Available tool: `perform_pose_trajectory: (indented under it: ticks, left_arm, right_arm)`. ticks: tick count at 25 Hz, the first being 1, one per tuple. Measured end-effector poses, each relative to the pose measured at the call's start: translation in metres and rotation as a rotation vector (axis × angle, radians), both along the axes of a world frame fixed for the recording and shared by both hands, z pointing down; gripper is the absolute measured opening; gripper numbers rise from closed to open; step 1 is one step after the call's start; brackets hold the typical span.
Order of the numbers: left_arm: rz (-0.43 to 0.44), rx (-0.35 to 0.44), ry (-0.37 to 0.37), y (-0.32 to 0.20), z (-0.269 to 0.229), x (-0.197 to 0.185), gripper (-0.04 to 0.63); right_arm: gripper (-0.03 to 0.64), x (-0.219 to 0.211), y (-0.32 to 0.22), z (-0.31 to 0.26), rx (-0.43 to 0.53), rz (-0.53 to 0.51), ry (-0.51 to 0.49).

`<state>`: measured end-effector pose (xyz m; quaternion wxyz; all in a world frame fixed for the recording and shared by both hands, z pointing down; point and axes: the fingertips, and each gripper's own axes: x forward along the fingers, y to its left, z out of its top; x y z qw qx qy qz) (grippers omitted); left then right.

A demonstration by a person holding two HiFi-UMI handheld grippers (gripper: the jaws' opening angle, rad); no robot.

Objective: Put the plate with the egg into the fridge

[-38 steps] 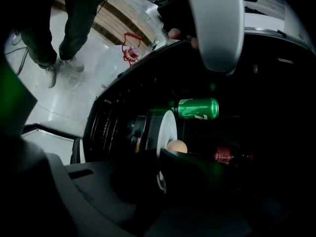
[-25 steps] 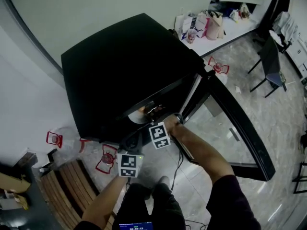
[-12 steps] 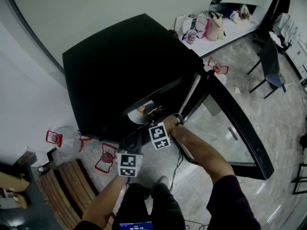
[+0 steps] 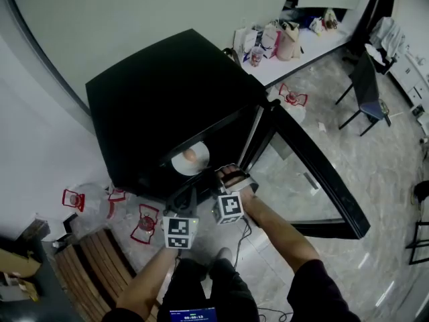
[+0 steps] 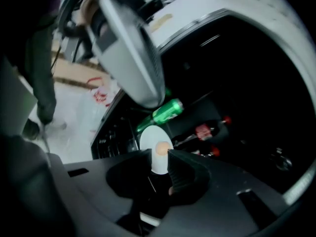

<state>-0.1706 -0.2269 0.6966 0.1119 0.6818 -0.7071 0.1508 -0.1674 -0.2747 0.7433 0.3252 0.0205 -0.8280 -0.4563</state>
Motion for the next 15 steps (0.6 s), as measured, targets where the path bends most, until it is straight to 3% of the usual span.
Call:
perform_pose_trajectory:
  ticks: [4,8,12,15]
  left_arm:
    - [0.03,0.051,0.016,0.005,-0.04,0.018,0.008]
    - [0.095,0.118,0.044,0.018,-0.094,0.044,0.009]
    - [0.224,0.181,0.056,0.032,-0.138,0.08,0.009]
    - [0.346,0.206,0.07,0.04,-0.159,0.113,0.008]
  right_arm:
    - [0.021,0.035,0.019,-0.059,-0.152,0.175,-0.229]
    - [0.014,0.081,0.029,-0.126,-0.36,0.386,-0.479]
    - [0.008,0.132,0.046,-0.199,-0.496,0.548,-0.728]
    - [0.009,0.17,0.068,-0.232,-0.522,0.632,-0.832]
